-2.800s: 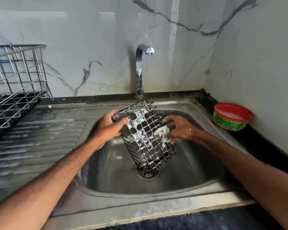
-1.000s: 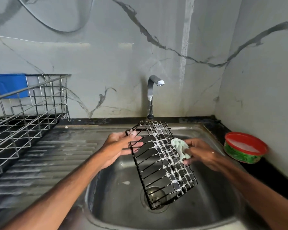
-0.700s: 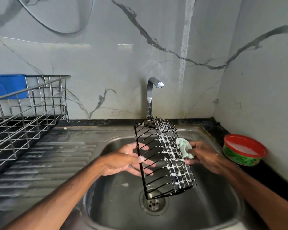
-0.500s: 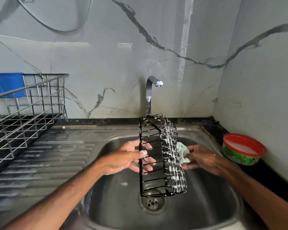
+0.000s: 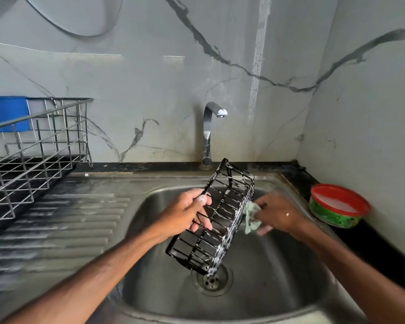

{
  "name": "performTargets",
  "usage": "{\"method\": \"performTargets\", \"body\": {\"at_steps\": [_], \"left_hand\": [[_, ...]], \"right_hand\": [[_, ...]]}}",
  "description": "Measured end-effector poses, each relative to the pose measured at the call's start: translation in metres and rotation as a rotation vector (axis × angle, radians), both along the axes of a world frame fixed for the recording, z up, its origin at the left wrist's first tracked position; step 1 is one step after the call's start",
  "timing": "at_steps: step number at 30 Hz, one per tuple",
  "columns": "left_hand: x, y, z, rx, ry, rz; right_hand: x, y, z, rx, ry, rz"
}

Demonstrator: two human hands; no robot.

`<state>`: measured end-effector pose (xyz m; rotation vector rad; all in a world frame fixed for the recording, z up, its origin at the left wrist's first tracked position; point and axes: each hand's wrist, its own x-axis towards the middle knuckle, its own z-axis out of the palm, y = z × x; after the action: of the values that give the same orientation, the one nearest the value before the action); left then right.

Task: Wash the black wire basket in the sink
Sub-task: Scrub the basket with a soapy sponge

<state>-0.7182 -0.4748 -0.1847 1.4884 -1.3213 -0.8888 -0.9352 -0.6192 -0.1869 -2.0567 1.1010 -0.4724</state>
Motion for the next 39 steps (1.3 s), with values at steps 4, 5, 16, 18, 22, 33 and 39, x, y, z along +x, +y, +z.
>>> {"method": "performTargets", "body": {"at_steps": [4, 5, 16, 18, 22, 33, 39], "left_hand": [[0.0, 0.003, 0.006, -0.009, -0.164, 0.08], [0.003, 0.001, 0.004, -0.002, -0.211, 0.092], [0.001, -0.002, -0.017, 0.117, -0.36, -0.089], [0.002, -0.002, -0.018, 0.139, -0.35, -0.103], [0.006, -0.003, -0.018, 0.195, -0.221, -0.131], [0.011, -0.001, -0.017, 0.244, -0.224, -0.135], [0.022, -0.003, -0.019, 0.301, -0.214, -0.18]], "right_hand": [[-0.009, 0.005, 0.023, -0.227, -0.084, -0.102], [-0.01, 0.003, 0.025, -0.254, -0.104, -0.136], [0.009, 0.007, 0.006, -0.327, 0.099, 0.1], [0.008, 0.004, 0.002, -0.258, 0.116, 0.136], [0.005, -0.001, -0.005, -0.06, 0.066, 0.142], [0.024, 0.005, -0.023, -0.331, 0.176, 0.138], [0.02, -0.005, -0.018, -0.359, 0.114, 0.116]]}}
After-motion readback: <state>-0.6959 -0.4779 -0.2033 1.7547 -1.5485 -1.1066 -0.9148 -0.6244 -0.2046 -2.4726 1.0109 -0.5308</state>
